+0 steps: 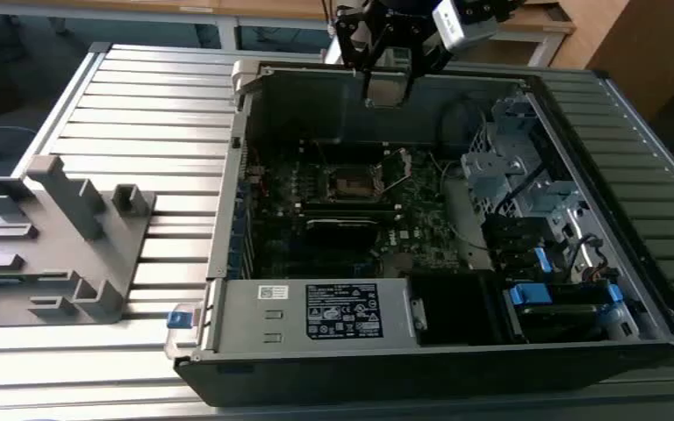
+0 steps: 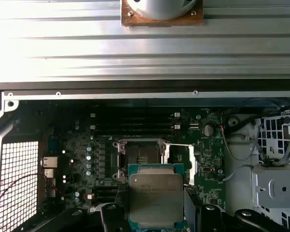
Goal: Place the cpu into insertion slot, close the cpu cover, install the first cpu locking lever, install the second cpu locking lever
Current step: 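Place the cpu into insertion slot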
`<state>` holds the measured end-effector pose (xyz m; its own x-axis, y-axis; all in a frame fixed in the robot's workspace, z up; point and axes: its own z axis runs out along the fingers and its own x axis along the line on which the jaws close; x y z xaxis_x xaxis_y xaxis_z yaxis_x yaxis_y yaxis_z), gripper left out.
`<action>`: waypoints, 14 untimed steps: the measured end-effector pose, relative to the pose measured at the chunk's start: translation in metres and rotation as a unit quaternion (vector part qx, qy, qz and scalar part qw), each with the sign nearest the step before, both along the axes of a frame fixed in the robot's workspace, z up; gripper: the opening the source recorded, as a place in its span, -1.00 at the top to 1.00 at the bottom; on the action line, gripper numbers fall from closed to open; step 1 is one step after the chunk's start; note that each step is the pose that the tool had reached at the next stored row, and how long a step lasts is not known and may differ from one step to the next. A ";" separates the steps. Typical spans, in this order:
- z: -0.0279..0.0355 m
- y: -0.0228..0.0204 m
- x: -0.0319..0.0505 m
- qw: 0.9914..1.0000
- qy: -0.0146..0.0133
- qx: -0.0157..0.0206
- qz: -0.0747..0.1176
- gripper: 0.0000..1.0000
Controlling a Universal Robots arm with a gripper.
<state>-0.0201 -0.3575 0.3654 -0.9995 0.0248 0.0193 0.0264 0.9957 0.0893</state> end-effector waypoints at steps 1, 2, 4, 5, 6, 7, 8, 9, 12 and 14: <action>0.0000 0.0000 0.0000 1.000 0.000 0.000 0.000 -0.08; 0.0000 0.0000 0.0000 1.000 0.000 0.000 0.000 -0.08; 0.0000 0.0000 0.0000 1.000 0.000 0.000 0.000 -0.08; 0.0000 0.0000 0.0000 1.000 0.000 0.000 0.000 -0.08; 0.0000 0.0000 0.0000 1.000 0.000 0.000 0.000 -0.08; 0.0000 0.0000 0.0000 1.000 0.000 0.000 0.000 -0.08; 0.0000 0.0000 0.0000 1.000 0.000 0.000 0.000 -0.08; 0.0000 0.0000 0.0000 1.000 0.000 0.000 0.000 -0.08; -0.0002 0.0000 -0.0004 1.000 0.000 0.000 0.000 -0.08; -0.0011 0.0000 -0.0017 1.000 0.000 0.000 0.000 -0.08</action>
<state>-0.0218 -0.3575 0.3643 -0.9995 0.0247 0.0188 0.0263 0.9956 0.0895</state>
